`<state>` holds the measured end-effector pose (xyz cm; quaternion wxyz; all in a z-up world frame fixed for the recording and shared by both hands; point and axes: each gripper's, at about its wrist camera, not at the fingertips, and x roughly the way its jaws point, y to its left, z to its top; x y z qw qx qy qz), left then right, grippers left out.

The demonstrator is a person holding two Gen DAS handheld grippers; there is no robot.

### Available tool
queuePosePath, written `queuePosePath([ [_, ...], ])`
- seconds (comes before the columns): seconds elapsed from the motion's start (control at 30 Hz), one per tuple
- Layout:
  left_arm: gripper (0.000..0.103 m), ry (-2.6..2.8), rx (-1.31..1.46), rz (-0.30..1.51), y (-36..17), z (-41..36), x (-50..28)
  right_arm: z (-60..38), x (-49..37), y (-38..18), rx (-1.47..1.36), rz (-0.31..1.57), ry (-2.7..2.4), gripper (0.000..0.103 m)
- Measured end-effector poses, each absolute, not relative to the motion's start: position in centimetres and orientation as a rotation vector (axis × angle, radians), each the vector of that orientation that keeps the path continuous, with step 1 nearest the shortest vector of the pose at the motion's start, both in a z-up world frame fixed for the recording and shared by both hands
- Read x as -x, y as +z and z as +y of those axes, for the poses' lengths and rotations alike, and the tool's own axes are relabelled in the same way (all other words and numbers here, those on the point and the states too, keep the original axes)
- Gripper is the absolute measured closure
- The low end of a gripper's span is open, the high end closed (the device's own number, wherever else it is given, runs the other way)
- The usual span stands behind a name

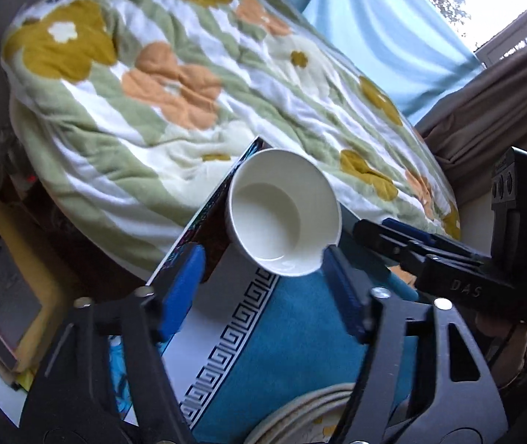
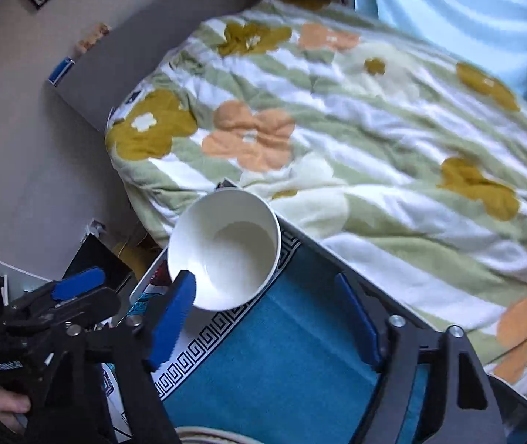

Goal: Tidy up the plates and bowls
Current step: 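Reach the left gripper to the small white bowl rim and close, then lift the small white bowl with the left gripper over the cream bowl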

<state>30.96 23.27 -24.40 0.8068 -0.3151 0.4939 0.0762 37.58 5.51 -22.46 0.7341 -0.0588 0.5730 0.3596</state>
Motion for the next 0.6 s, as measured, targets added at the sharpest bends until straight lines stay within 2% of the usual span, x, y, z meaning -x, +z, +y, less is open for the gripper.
queuePosePath([
  [0.07, 0.053, 0.165, 0.706, 1.078, -26.2, 23.7, -32.0, 6.3, -38.3, -24.0, 0.136, 1.292, 0.797, 0.047],
  [0.17, 0.055, 0.180, 0.729, 1.093, -28.0, 24.2, -33.2, 7.1, -39.0, -26.0, 0.121, 1.330, 0.828, 0.057],
  [0.3, 0.073, 0.192, 0.725, 1.122, -29.4, 24.4, -34.5, 8.3, -39.7, -27.6, 0.144, 1.359, 0.863, 0.071],
  [0.33, 0.074, 0.197, 0.725, 1.127, -29.7, 24.5, -34.7, 8.5, -39.9, -27.9, 0.148, 1.360, 0.865, 0.072],
  [0.43, 0.084, 0.215, 0.703, 1.140, -30.3, 24.7, -34.9, 8.9, -39.9, -28.3, 0.166, 1.356, 0.863, 0.086],
  [0.6, 0.086, 0.218, 0.671, 1.148, -30.3, 24.6, -35.0, 8.9, -39.9, -28.4, 0.172, 1.349, 0.850, 0.087],
])
